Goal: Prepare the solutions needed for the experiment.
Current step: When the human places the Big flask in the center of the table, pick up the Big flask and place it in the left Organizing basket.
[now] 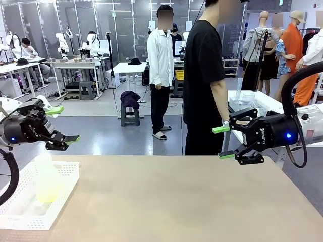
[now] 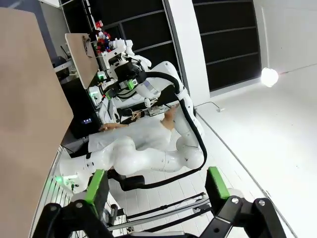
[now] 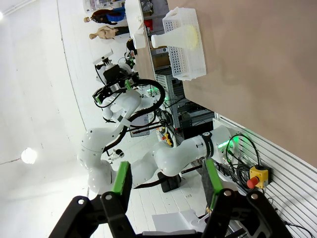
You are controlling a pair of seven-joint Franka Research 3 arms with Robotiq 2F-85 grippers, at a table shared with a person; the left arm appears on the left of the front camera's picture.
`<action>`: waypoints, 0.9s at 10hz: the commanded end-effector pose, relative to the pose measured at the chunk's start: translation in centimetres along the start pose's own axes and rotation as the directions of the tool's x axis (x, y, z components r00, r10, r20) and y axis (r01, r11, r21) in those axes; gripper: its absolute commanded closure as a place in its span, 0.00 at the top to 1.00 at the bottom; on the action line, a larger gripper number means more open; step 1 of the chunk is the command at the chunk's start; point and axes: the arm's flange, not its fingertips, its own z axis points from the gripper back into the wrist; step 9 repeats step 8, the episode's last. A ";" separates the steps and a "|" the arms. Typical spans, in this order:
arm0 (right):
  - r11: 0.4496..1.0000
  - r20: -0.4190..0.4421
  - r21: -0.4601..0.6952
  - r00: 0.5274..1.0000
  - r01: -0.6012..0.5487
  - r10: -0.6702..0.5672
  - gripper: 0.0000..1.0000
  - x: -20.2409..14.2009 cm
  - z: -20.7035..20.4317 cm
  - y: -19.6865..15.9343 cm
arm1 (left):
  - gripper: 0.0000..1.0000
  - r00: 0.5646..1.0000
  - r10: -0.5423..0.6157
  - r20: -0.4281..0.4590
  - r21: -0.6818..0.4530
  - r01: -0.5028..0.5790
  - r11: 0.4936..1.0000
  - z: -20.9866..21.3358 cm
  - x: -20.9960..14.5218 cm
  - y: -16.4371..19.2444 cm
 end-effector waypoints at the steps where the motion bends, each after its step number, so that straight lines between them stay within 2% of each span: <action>1: 1.000 -0.002 0.008 1.000 -0.004 0.004 0.72 0.0 0.0 0.1 | 1.00 1.000 -0.010 0.009 0.015 0.010 1.000 0.1 0.1 -0.3; 9: 1.000 -0.002 0.008 1.000 -0.004 0.004 0.72 0.0 0.0 0.1 | 1.00 1.000 -0.010 0.009 0.015 0.010 1.000 0.1 0.1 -0.3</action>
